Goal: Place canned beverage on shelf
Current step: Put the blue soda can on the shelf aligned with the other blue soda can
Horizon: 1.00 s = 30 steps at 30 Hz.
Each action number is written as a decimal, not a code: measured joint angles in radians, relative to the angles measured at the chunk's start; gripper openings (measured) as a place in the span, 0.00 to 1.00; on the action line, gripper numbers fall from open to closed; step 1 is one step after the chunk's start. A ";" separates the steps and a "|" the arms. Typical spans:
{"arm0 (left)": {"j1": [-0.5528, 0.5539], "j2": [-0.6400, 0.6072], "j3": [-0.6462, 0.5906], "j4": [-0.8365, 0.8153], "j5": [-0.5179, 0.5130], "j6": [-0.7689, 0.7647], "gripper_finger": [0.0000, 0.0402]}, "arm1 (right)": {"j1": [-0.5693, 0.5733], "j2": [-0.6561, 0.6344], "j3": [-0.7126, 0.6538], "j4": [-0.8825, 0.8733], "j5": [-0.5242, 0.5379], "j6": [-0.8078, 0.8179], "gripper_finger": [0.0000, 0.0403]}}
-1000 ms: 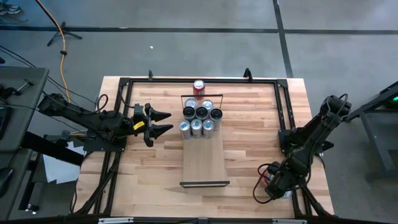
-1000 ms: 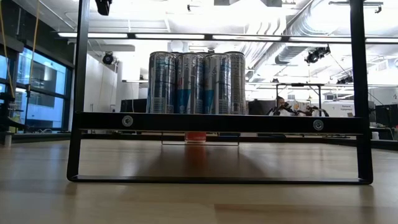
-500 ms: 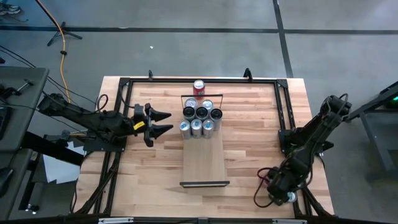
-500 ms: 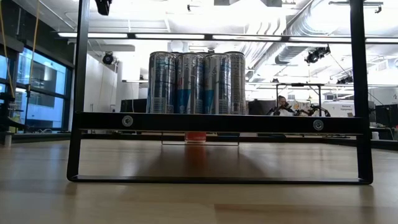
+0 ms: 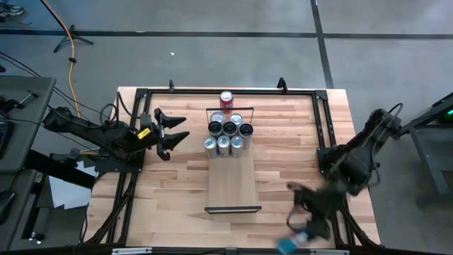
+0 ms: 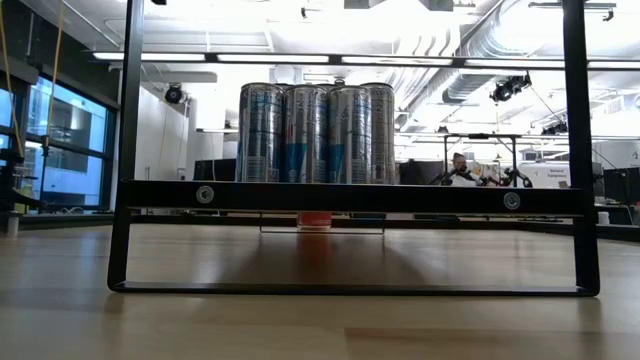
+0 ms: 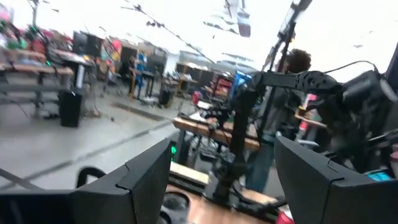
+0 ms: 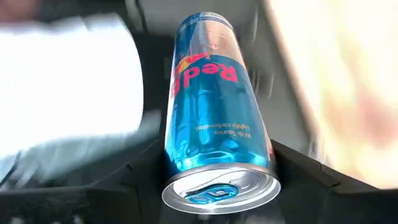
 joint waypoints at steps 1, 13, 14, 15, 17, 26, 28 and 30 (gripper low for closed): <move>0.000 0.000 0.000 0.006 -0.005 0.013 0.61 | -0.025 0.000 0.036 -0.019 0.084 -0.058 0.55; 0.000 0.008 0.029 -0.006 -0.007 -0.033 0.61 | -0.373 0.196 0.521 -0.241 0.383 -0.630 0.55; 0.000 0.008 0.044 -0.007 -0.007 -0.034 0.61 | -0.392 0.244 0.589 -0.316 0.360 -0.662 0.55; 0.000 0.008 0.059 -0.014 -0.007 -0.032 0.61 | -0.408 0.298 0.659 -0.406 0.345 -0.688 0.55; -0.002 0.008 0.093 -0.058 -0.007 -0.019 0.61 | -0.444 0.403 0.794 -0.597 0.331 -0.724 0.55; -0.037 0.028 0.214 -0.360 -0.021 -0.054 0.61 | -0.555 0.579 0.755 -0.605 0.231 -0.880 0.55; -0.053 0.034 0.217 -0.403 -0.018 -0.100 0.61 | -0.570 0.609 0.731 -0.627 0.267 -0.891 0.55; -0.074 0.047 0.218 -0.442 -0.021 -0.148 0.61 | -0.580 0.627 0.716 -0.643 0.317 -0.890 0.55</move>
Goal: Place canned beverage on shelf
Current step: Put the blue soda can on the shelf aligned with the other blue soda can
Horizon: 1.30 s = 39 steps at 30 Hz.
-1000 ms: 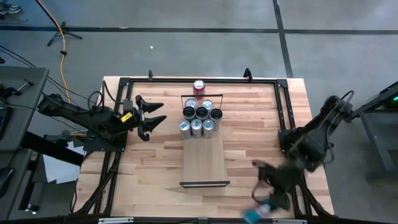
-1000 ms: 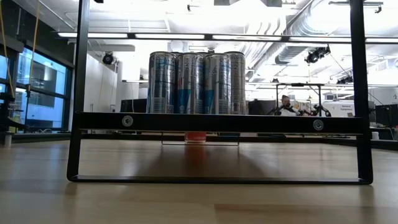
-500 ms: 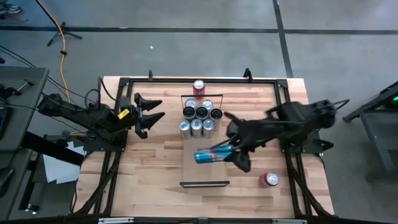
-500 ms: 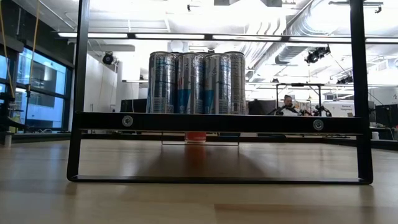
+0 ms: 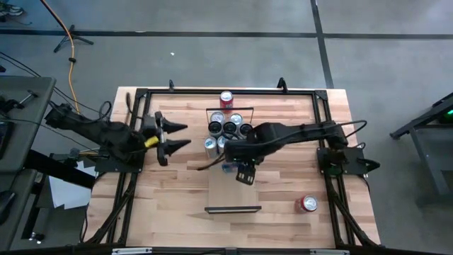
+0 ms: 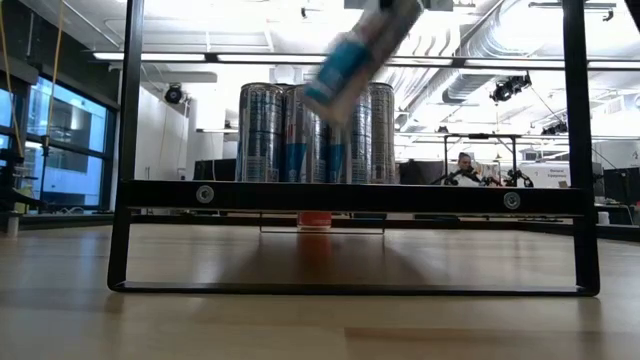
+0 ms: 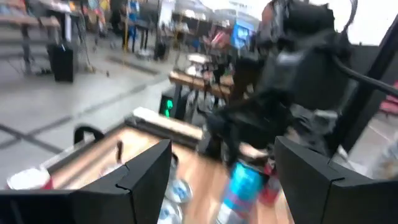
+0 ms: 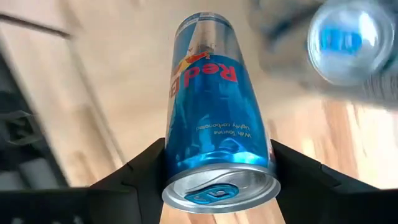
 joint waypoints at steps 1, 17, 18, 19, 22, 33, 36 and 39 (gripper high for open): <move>-0.011 0.006 0.000 -0.031 0.001 -0.019 0.61 | -0.004 0.006 -0.010 -0.013 0.010 0.000 0.55; -0.113 0.242 -0.001 -0.179 0.091 -0.263 0.61 | 0.001 0.046 -0.179 -0.020 -0.087 0.018 0.55; -0.113 0.267 -0.001 -0.181 0.099 -0.273 0.61 | 0.001 0.046 -0.179 -0.014 -0.088 0.018 0.55; -0.113 0.294 -0.001 -0.175 0.107 -0.286 0.61 | 0.001 0.046 -0.179 -0.005 -0.088 0.018 0.55; -0.113 0.371 -0.001 -0.134 0.108 -0.305 0.61 | 0.001 0.046 -0.179 0.019 -0.088 0.012 0.55; -0.108 0.608 -0.001 0.034 0.101 -0.300 0.28 | 0.002 0.046 -0.179 0.038 -0.088 -0.029 0.55; -0.101 0.653 -0.001 0.045 0.101 -0.329 0.08 | 0.002 0.046 -0.179 0.038 -0.089 -0.035 0.55; -0.095 0.697 -0.001 0.078 0.104 -0.356 0.03 | 0.005 0.046 -0.179 0.038 -0.089 -0.044 0.55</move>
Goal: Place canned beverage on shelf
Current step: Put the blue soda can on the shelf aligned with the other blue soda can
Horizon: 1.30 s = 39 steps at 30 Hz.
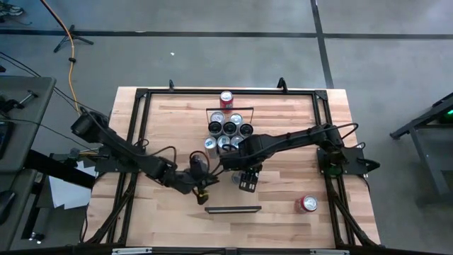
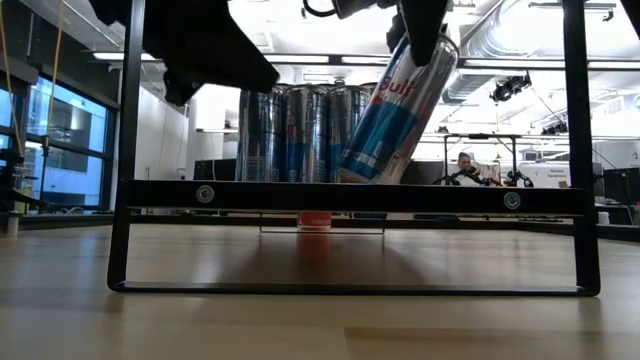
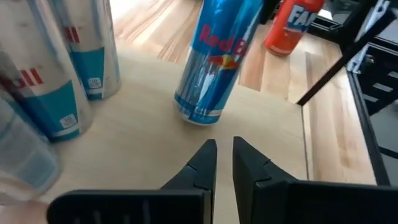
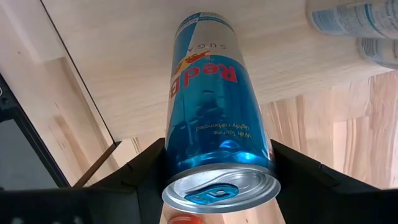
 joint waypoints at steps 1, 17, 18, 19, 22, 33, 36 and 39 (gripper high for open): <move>0.000 0.015 0.000 0.018 -0.006 -0.003 0.03 | 0.001 0.000 0.000 0.000 0.000 -0.007 0.55; 0.047 0.294 0.000 0.406 -0.044 0.027 0.00 | 0.009 0.000 0.000 0.020 0.004 -0.026 0.55; 0.052 0.306 0.000 0.418 -0.044 0.016 0.00 | 0.009 0.000 0.000 0.018 0.003 -0.026 0.55; 0.056 0.317 0.001 0.428 -0.044 0.005 0.00 | 0.010 0.000 0.000 0.016 0.003 -0.025 0.55; 0.066 0.336 0.003 0.438 -0.049 -0.023 0.00 | 0.010 0.000 0.000 0.009 0.007 -0.025 0.55; 0.084 0.357 0.004 0.472 -0.049 -0.013 0.00 | 0.009 0.000 0.000 0.016 0.010 -0.025 0.55; 0.084 0.357 0.004 0.470 -0.048 -0.013 0.00 | 0.009 0.000 0.000 0.022 0.011 -0.025 0.57; 0.086 0.361 0.004 0.459 -0.048 -0.011 0.00 | 0.008 -0.005 0.001 0.091 0.011 -0.026 0.65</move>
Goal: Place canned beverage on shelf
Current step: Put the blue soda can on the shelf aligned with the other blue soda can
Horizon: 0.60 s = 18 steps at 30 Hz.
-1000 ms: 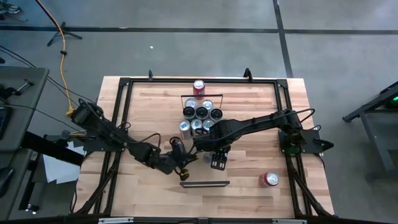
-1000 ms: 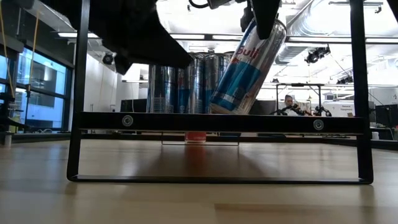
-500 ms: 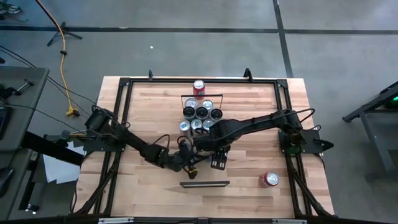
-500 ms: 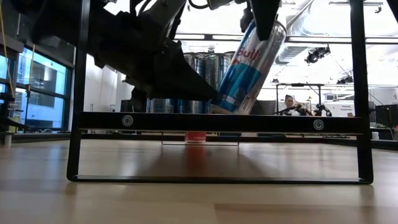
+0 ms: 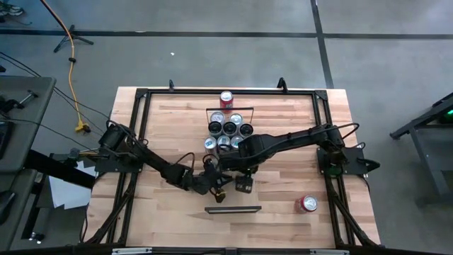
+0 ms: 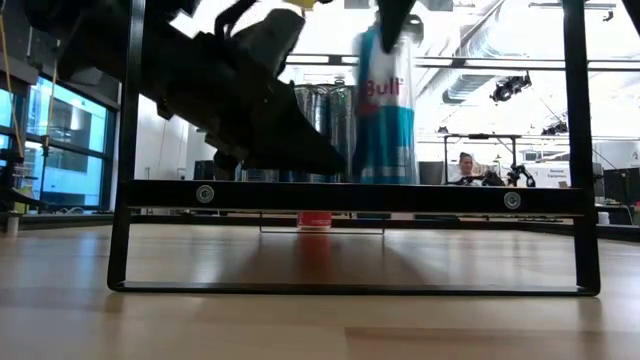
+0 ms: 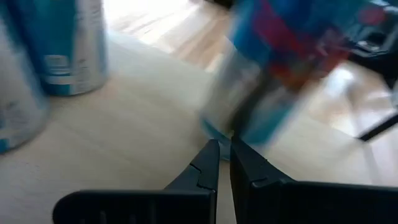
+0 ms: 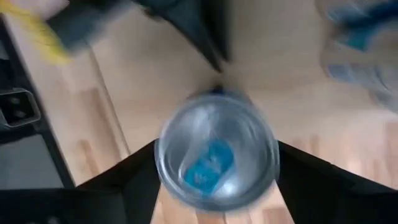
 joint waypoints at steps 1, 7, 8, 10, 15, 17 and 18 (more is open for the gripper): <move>0.002 0.002 0.000 -0.003 -0.002 0.000 0.00 | 0.000 0.000 0.001 0.021 -0.008 0.000 0.67; 0.001 -0.001 -0.001 -0.004 -0.002 -0.003 0.00 | 0.002 0.001 0.000 0.101 -0.027 0.000 0.69; 0.001 -0.001 -0.001 -0.008 -0.001 -0.005 0.00 | 0.002 0.001 0.000 0.099 -0.027 0.000 0.69; -0.001 -0.001 -0.001 -0.013 0.001 -0.010 0.00 | 0.002 0.001 0.000 0.099 -0.023 -0.006 0.68; -0.010 -0.018 -0.001 -0.072 0.041 -0.011 0.00 | 0.000 0.001 0.016 0.049 -0.020 -0.044 0.68; -0.012 -0.047 -0.001 -0.121 0.053 -0.011 0.00 | -0.002 0.000 0.031 0.045 -0.016 -0.059 0.68; -0.012 -0.063 -0.001 -0.151 0.053 -0.009 0.00 | -0.002 0.000 0.043 0.035 -0.006 -0.072 0.68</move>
